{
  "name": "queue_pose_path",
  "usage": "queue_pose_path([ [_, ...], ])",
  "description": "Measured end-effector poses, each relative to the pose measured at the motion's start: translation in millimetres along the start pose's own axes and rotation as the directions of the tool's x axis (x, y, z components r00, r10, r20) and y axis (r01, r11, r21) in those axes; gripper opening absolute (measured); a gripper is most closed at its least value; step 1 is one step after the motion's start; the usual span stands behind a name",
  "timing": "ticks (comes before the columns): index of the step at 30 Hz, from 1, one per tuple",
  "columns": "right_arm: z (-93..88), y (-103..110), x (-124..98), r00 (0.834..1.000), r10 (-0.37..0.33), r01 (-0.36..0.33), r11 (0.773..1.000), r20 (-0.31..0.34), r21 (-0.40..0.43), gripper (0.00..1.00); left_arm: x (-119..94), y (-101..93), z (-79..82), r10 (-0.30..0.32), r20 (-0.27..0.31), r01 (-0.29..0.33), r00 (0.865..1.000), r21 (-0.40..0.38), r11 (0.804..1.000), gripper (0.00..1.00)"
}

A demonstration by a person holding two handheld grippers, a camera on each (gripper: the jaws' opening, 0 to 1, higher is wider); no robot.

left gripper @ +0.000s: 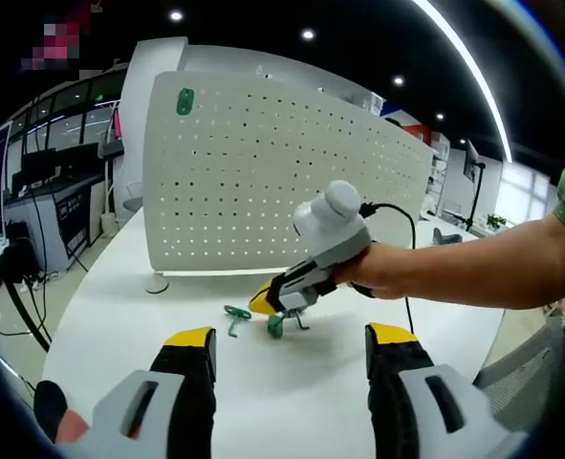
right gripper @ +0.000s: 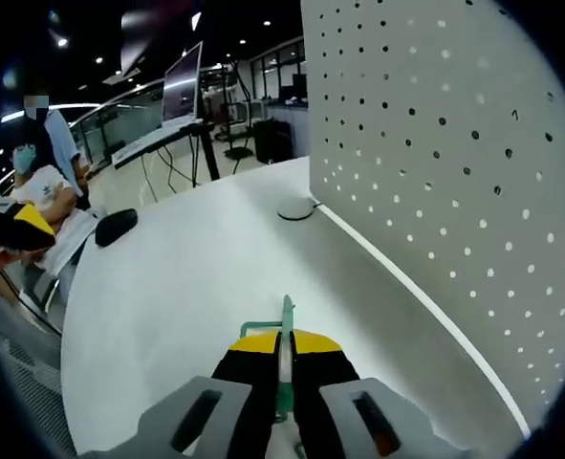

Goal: Insert the hook assembly into the mounting plate slot until the hook locks in place.

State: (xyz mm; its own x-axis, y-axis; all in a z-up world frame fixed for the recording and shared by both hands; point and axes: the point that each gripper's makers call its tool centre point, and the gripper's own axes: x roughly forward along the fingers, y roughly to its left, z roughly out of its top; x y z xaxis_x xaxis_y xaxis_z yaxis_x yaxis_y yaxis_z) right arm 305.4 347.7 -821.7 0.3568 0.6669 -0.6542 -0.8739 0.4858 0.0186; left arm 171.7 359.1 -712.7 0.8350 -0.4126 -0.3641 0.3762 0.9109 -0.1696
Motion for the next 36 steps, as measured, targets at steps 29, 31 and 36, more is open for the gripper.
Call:
queue_pose_path([
  [29,-6.8,2.2,12.3,0.999,-0.008,0.006,0.997,-0.032,-0.083,0.00,-0.8,2.0,-0.8,0.001,-0.002,-0.001,1.000,-0.003,1.000,0.64],
  [31,-4.5,2.9,9.7,1.000,-0.002,0.000,0.997,-0.028,-0.072,0.00,-0.9,2.2,-0.5,0.001,-0.001,-0.001,1.000,-0.002,1.000,0.64],
  [36,-1.8,0.7,7.5,1.000,-0.003,0.001,0.998,-0.025,-0.068,0.00,-0.9,1.7,0.6,0.000,0.000,0.000,1.000,0.001,1.000,0.63],
])
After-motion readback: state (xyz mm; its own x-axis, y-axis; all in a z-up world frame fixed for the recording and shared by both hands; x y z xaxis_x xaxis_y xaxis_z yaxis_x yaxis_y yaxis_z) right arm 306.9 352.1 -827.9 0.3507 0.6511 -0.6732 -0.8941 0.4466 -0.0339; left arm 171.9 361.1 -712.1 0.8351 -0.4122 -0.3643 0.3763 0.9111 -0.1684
